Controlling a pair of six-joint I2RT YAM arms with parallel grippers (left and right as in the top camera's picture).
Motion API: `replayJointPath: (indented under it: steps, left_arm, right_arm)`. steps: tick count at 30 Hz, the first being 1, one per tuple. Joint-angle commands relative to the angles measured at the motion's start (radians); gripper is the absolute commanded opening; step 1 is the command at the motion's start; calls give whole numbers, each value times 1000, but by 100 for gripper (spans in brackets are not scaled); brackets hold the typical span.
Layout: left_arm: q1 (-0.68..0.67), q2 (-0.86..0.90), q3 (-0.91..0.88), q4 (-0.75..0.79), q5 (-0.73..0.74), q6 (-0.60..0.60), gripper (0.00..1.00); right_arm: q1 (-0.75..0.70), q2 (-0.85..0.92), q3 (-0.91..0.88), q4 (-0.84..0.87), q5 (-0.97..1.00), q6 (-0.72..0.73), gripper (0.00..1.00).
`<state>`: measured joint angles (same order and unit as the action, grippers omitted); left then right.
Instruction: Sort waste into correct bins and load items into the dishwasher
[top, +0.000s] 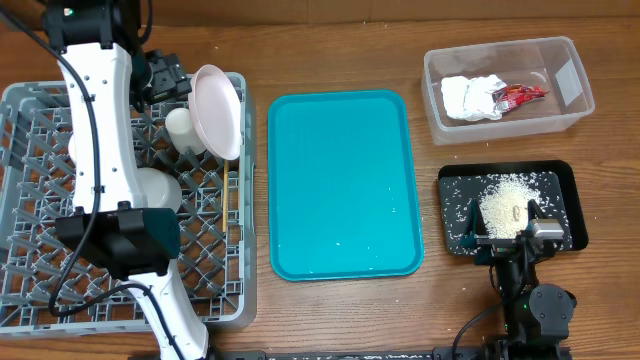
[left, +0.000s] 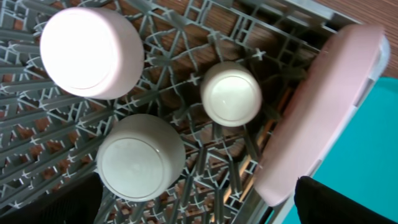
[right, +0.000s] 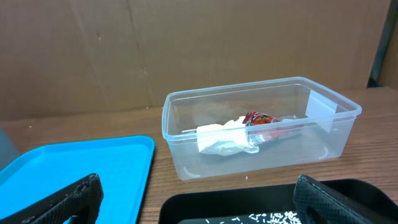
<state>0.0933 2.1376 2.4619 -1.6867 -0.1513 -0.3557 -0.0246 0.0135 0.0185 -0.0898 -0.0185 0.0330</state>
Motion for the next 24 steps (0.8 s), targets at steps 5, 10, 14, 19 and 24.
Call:
replayJointPath:
  steps: [5, 10, 14, 19, 24]
  left_arm:
    - [-82, -90, 21, 42, -19, 63, 100]
    - [-115, -158, 21, 68, -13, 83, 100]
    - [-121, -204, 20, 73, -5, 83, 100]
    - [-121, -257, 20, 72, 39, 109, 100]
    - [-121, -290, 19, 72, 139, 182, 100]
  right_arm:
    - [-3, -11, -10, 5, 2, -3, 100]
    - [-3, -11, -10, 5, 2, -3, 100]
    - [-3, -11, -10, 5, 2, -3, 100]
    - [-3, -11, -10, 5, 2, -3, 100]
    - [-3, -11, -10, 5, 2, -3, 100]
